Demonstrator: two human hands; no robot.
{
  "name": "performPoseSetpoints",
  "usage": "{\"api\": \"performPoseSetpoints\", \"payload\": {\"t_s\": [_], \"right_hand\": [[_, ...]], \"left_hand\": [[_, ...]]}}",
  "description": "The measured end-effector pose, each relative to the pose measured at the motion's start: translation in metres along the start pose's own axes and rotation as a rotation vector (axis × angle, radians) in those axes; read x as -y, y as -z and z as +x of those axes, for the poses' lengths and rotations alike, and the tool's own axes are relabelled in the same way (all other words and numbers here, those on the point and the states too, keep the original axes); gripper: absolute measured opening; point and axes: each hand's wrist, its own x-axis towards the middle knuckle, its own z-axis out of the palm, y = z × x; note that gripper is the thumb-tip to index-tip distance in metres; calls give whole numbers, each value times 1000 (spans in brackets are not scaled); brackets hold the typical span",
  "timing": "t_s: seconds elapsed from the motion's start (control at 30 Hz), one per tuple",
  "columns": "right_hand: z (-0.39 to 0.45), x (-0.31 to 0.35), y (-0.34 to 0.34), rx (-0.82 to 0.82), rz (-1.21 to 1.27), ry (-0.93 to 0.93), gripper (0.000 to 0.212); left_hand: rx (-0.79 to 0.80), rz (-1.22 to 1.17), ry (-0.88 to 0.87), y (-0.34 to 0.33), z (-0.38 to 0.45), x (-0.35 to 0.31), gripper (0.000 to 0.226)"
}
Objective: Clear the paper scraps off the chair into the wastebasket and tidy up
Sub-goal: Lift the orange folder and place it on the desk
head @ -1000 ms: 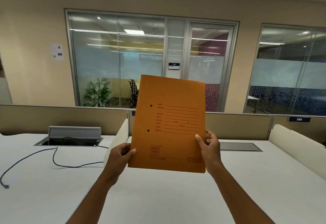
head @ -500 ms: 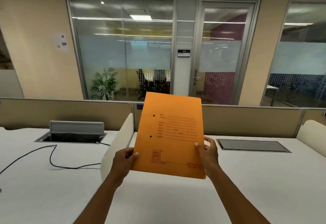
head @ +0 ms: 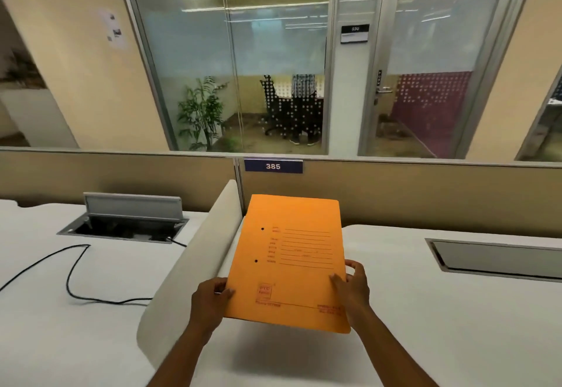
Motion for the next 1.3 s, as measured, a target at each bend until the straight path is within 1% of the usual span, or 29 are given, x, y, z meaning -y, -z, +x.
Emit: {"api": "performPoseSetpoints", "payload": {"t_s": [0.1, 0.17, 0.2, 0.33, 0.47, 0.63, 0.67, 0.77, 0.83, 1.0, 1.17, 1.23, 1.3], "right_hand": [[25, -15, -22, 25, -14, -40, 43], [40, -24, -37, 40, -16, -57, 41], [45, -27, -43, 45, -14, -63, 40], [69, -37, -73, 69, 7, -97, 41], [84, -42, -97, 56, 12, -125, 41], [93, -46, -124, 16, 30, -148, 36], [94, -47, -128, 1, 31, -158, 36], [99, -50, -136, -36, 34, -180, 35], [103, -52, -140, -49, 32, -189, 35], [111, -54, -147, -54, 7, -163, 37], [114, -55, -153, -48, -64, -132, 47], [114, -53, -153, -59, -105, -135, 49], [112, -50, -153, -83, -89, -130, 48]], "left_hand": [[0, 48, 41, -10, 23, 15, 8], [11, 101, 30, -14, 40, 28, 3], [13, 137, 16, -16, 47, 35, 5], [-38, 232, 37, -26, 78, 59, 4], [-37, 277, 78, -35, 101, 73, 13], [-25, 382, 76, -46, 116, 79, 35], [-20, 422, 74, -49, 117, 78, 34], [-56, 467, 45, -56, 125, 77, 19], [-77, 504, 61, -60, 130, 75, 11], [-94, 542, 100, -69, 133, 73, 13], [-74, 530, 107, -71, 131, 76, 11], [-60, 515, 128, -72, 132, 79, 19], [-62, 480, 141, -74, 130, 78, 31]]}}
